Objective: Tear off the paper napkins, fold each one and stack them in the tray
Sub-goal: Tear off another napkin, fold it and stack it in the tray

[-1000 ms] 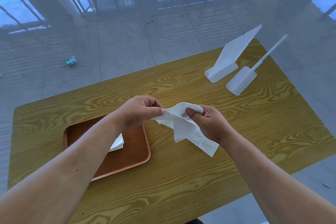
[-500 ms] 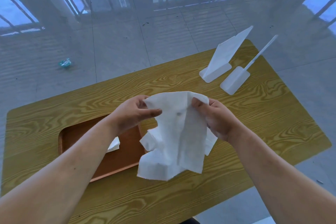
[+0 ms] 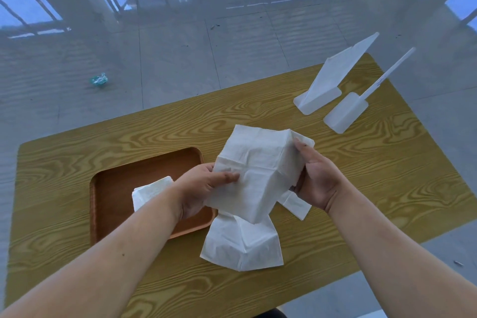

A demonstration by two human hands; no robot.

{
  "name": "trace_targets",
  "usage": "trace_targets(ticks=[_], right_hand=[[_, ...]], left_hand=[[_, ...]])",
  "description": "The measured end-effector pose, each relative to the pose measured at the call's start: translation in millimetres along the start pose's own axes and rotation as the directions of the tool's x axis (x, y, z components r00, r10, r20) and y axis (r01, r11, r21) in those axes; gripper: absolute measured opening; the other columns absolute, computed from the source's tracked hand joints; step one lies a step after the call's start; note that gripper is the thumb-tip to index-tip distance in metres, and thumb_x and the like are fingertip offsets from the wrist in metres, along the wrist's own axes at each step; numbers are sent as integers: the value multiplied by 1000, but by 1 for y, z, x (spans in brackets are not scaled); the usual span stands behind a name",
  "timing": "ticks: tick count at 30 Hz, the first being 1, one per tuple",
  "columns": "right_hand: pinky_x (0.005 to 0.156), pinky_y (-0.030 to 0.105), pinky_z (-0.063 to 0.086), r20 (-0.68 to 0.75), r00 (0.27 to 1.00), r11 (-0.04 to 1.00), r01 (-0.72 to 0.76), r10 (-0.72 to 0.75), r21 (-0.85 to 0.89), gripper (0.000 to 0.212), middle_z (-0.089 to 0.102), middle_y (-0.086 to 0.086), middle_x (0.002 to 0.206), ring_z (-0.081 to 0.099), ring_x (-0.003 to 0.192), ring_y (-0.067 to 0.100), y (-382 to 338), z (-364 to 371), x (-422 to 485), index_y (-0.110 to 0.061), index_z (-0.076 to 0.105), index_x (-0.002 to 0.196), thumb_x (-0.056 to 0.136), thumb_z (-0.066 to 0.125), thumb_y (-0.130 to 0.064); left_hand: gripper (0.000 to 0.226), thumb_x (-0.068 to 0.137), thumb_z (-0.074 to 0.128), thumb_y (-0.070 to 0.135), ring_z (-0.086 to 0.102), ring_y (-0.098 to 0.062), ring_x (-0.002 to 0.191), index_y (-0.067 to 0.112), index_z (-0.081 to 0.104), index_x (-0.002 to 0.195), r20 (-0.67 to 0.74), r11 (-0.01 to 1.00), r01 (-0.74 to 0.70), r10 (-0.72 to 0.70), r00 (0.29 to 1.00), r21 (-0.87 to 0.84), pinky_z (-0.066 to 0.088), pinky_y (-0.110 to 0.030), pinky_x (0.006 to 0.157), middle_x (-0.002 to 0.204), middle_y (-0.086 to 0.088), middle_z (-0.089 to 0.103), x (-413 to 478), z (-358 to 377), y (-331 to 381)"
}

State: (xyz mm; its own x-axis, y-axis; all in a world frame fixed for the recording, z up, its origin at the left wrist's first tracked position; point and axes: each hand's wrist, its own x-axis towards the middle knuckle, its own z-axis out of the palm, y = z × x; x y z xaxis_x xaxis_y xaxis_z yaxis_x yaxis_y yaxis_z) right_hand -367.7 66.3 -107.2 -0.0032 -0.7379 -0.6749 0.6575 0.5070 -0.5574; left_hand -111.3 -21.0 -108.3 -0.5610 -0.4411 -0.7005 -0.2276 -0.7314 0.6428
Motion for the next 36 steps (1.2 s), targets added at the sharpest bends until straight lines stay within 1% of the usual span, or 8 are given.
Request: trace_targets(ticks=[3, 10, 16, 20, 23, 28, 32, 36], right_hand=[[94, 41, 62, 72, 997, 999, -26, 28, -37, 59, 71, 12, 141, 69, 128, 30, 10, 7, 0, -15, 71, 138, 102, 55, -59], [93, 41, 56, 61, 997, 987, -31, 41, -157, 43, 73, 20, 132, 73, 107, 26, 25, 37, 8, -4, 71, 134, 91, 75, -9], [88, 34, 63, -95, 986, 952, 103, -135, -287, 108, 62, 13, 127, 74, 113, 26, 16, 59, 12, -26, 8, 169, 90, 75, 5], [109, 46, 52, -86, 956, 857, 208, -279, -471, 105, 67, 18, 123, 67, 118, 29, 11, 78, 14, -34, 13, 169, 90, 74, -1], [99, 34, 53, -46, 930, 752, 264, -365, -604, 99, 67, 10, 100, 70, 103, 21, 5, 92, 14, -37, 18, 167, 91, 75, -7], [93, 30, 52, 25, 913, 656, 311, -407, -688, 99, 66, 3, 90, 70, 96, 16, -7, 112, 7, -35, 17, 167, 92, 76, -10], [88, 28, 53, 101, 893, 534, 350, -440, -770, 83, 66, 2, 86, 66, 85, 11, -17, 129, -3, -37, 31, 163, 96, 71, -8], [71, 20, 49, 176, 851, 365, 388, -496, -846, 42, 77, 1, 92, 64, 71, 2, -22, 146, -11, -33, 66, 132, 99, 64, -7]], left_hand=[[14, 87, 82, 15, 81, -24, 92, 13, 85, 100, -84, 995, -68, 62, 995, -73, 63, -30, 69, 110, -15, 82, -1, -3, -1], [22, 83, 85, 25, 77, -23, 91, 13, 83, 102, -181, 981, -183, 168, 969, -71, 63, -33, 74, 104, -12, 82, -16, -24, 3], [21, 98, 72, 31, 76, -18, 87, 14, 84, 103, -303, 976, -217, 210, 930, 11, 59, -43, 85, 102, -6, 83, -35, -43, 12], [8, 96, 76, 21, 77, -26, 91, 19, 83, 101, -365, 953, -267, 301, 881, 142, 65, -44, 80, 99, -7, 84, -47, -48, 18], [43, 91, 81, 15, 79, -21, 98, 25, 64, 129, -407, 918, -324, 393, 824, 230, 62, -32, 80, 102, -2, 84, -55, -52, 22], [103, 80, 87, 30, 75, -24, 94, 40, 26, 163, -417, 880, -296, 443, 793, 372, 57, -40, 96, 95, -21, 76, -68, -75, 27], [57, 75, 86, 41, 75, -18, 94, 35, 67, 128, -365, 825, -305, 501, 785, 476, 61, -49, 92, 92, 4, 79, -83, -89, 43], [20, 73, 81, 47, 69, -10, 71, 40, 78, 92, -359, 762, -319, 573, 737, 563, 57, -39, 73, 77, 11, 78, -96, -92, 56]])
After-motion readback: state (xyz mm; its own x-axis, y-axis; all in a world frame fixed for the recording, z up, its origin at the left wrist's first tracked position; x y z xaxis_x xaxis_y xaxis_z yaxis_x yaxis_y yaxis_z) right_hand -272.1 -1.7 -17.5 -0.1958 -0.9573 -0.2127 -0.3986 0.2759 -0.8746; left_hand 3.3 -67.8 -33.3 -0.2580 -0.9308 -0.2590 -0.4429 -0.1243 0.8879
